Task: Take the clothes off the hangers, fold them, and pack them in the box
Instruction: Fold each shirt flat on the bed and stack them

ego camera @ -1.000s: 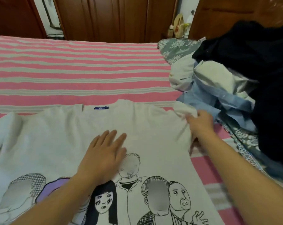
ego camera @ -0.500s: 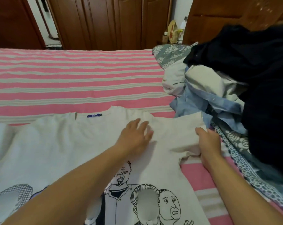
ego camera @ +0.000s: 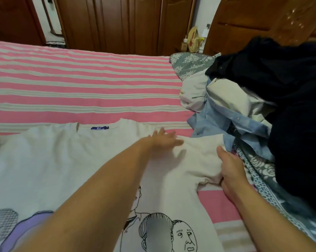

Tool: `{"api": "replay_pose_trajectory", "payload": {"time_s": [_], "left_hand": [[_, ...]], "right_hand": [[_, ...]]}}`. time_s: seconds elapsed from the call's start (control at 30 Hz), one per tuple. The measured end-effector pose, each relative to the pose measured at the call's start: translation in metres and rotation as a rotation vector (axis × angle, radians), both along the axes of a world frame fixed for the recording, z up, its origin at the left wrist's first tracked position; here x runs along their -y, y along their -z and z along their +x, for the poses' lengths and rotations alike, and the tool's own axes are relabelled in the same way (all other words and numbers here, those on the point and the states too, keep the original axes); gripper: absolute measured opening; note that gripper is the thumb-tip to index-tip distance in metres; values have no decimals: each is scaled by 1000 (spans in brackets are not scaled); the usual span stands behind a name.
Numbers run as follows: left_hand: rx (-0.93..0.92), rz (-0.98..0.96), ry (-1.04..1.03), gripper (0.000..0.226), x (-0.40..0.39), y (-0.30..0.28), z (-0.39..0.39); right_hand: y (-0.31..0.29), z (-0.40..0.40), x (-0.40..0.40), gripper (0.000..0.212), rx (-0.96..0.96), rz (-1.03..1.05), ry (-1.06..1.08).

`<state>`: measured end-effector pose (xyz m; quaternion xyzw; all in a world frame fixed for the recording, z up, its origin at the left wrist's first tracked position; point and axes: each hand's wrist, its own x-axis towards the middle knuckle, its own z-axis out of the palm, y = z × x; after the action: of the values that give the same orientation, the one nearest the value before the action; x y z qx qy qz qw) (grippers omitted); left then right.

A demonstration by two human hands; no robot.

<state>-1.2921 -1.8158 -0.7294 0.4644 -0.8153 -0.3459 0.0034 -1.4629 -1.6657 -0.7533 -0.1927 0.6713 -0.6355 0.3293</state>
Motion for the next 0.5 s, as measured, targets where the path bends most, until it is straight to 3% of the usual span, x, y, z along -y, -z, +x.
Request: {"api": "replay_pose_trajectory", "payload": {"time_s": [0.1, 0.2, 0.27, 0.33, 0.4, 0.47, 0.5], "left_hand": [[-662, 300, -351, 54, -31, -18, 51], [-1009, 740, -637, 37, -64, -16, 113], [-1100, 879, -723, 42, -73, -13, 137], [-1159, 884, -783, 48, -78, -7, 142], [-1203, 821, -806, 48, -89, -1, 137], [-1238, 721, -754, 44, -100, 8, 132], [-1211, 657, -727, 41, -102, 13, 131]], "right_hand": [[-41, 7, 5, 29, -371, 254, -165], [-95, 35, 28, 35, -666, 427, -386], [-117, 73, 44, 38, -783, 536, -539], [-124, 114, 51, 37, -866, 597, -729], [-119, 142, 45, 35, -765, 626, -926], [-105, 143, 36, 37, -718, 587, -955], [-98, 133, 33, 35, -866, 562, -892]]}}
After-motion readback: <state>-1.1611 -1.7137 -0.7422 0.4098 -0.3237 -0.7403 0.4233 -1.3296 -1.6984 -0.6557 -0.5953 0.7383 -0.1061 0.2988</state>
